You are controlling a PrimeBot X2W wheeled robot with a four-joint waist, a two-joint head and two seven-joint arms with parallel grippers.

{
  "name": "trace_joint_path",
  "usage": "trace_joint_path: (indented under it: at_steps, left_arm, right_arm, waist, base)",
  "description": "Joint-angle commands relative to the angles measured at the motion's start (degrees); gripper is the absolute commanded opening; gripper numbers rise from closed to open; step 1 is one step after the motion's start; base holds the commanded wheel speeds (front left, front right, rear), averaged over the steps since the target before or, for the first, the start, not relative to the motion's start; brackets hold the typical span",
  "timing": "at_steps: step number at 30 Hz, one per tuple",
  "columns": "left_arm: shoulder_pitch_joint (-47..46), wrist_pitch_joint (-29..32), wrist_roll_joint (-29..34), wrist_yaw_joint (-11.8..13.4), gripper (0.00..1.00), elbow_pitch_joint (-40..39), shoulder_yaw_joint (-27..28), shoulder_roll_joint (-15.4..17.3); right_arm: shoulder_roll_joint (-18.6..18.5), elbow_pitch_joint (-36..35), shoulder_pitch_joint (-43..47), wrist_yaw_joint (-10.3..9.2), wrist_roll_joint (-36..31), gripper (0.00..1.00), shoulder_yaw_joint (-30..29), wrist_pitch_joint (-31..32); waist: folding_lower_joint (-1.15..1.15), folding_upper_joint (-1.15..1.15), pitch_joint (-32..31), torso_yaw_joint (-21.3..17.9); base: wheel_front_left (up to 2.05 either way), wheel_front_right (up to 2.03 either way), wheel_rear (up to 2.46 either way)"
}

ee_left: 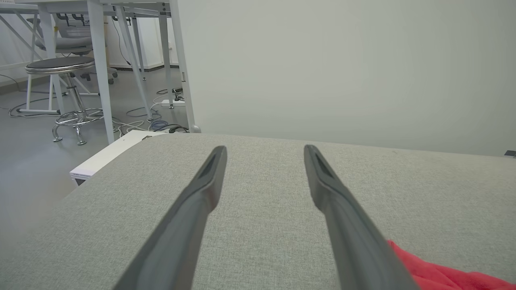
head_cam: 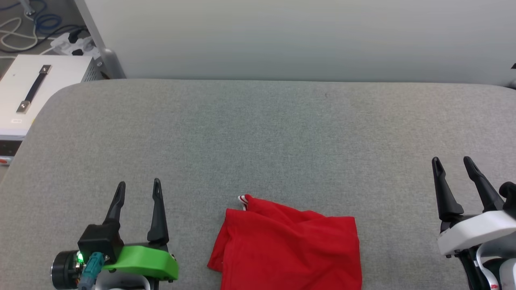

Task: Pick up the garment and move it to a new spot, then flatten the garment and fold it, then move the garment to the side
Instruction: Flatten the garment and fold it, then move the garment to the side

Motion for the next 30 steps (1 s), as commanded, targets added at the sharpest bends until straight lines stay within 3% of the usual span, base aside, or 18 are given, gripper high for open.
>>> trace_joint_path:
  at_steps: [1, 21, 30]
  left_arm:
    - [0.82, -0.25, -0.62, -0.3, 1.0, 0.36, 0.23, 0.09]
    - [3.19, -0.38, 0.33, -3.78, 1.0, 4.63, 1.81, -1.0]
    - [2.47, -0.39, 0.89, -4.43, 1.0, 4.31, 2.45, -1.59]
  right_arm:
    - [0.4, -0.83, 0.88, -0.03, -0.93, 1.0, -0.33, 0.09]
    - [4.17, -6.76, 8.74, -0.03, -5.04, 1.0, -0.56, 2.78]
    - [2.46, -6.56, 8.68, -0.03, -2.58, 1.0, -1.33, 7.37]
  waist:
    - [0.0, 0.0, -1.17, -0.74]
    - [0.0, 0.0, -4.23, -2.18]
    - [0.0, 0.0, -3.03, -1.76]
  base:
    - [0.0, 0.0, 0.0]
    - [0.0, 0.0, 0.0]
    - [0.0, 0.0, 0.0]
